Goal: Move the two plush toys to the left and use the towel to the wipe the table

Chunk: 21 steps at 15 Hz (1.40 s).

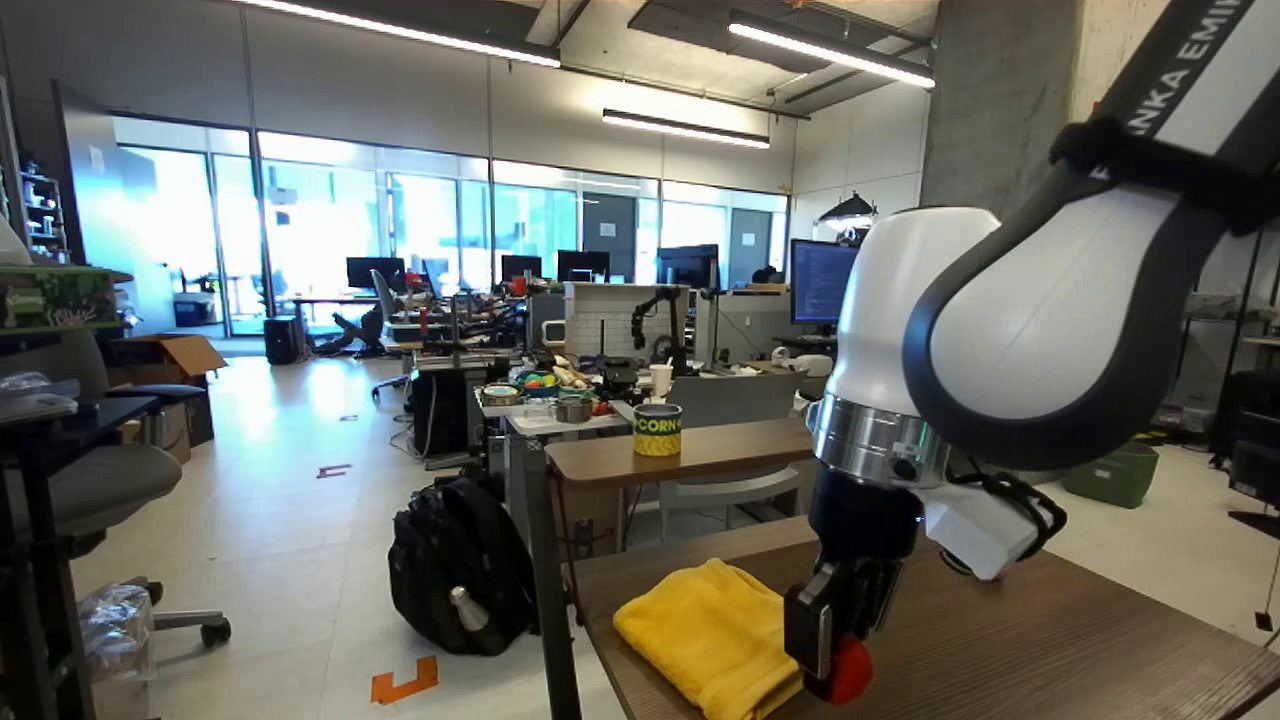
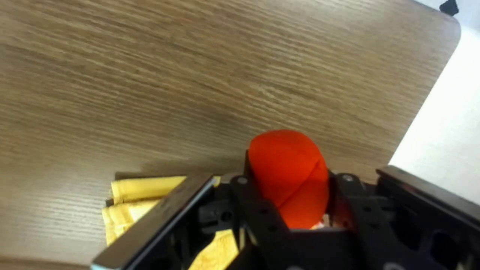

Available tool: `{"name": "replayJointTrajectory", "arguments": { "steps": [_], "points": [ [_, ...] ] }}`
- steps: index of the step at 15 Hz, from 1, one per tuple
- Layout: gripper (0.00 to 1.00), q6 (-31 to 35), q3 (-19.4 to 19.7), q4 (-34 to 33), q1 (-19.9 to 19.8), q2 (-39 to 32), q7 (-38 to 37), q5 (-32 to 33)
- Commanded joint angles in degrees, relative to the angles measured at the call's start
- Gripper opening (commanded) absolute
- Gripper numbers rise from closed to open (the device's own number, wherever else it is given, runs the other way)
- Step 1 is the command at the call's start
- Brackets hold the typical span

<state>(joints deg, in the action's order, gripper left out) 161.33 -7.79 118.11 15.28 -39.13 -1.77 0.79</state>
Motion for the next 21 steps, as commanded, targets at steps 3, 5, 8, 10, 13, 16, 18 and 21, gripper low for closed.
{"name": "replayJointTrajectory", "arguments": {
  "steps": [3, 5, 8, 10, 13, 16, 18, 21],
  "points": [
    [0.07, -12.3, 0.3, -8.0, 1.8, -4.8, -1.0, 1.5],
    [0.07, -13.6, 0.7, -8.3, 3.0, -5.2, -0.9, 2.6],
    [0.07, -15.2, 0.2, -8.2, 4.2, -5.7, -0.4, 4.4],
    [0.07, -16.0, 0.0, -7.5, 5.3, -5.7, -0.2, 5.7],
    [0.07, -16.2, 0.0, -6.8, 6.8, -6.1, -0.1, 7.8],
    [0.07, -16.6, -0.1, -6.8, 7.7, -6.5, -0.2, 9.0],
    [0.57, -16.7, 0.3, -6.6, 8.1, -6.1, -0.6, 9.6],
    [0.77, -16.1, 0.6, -5.2, 8.1, -4.6, -0.6, 10.5]
  ]
}}
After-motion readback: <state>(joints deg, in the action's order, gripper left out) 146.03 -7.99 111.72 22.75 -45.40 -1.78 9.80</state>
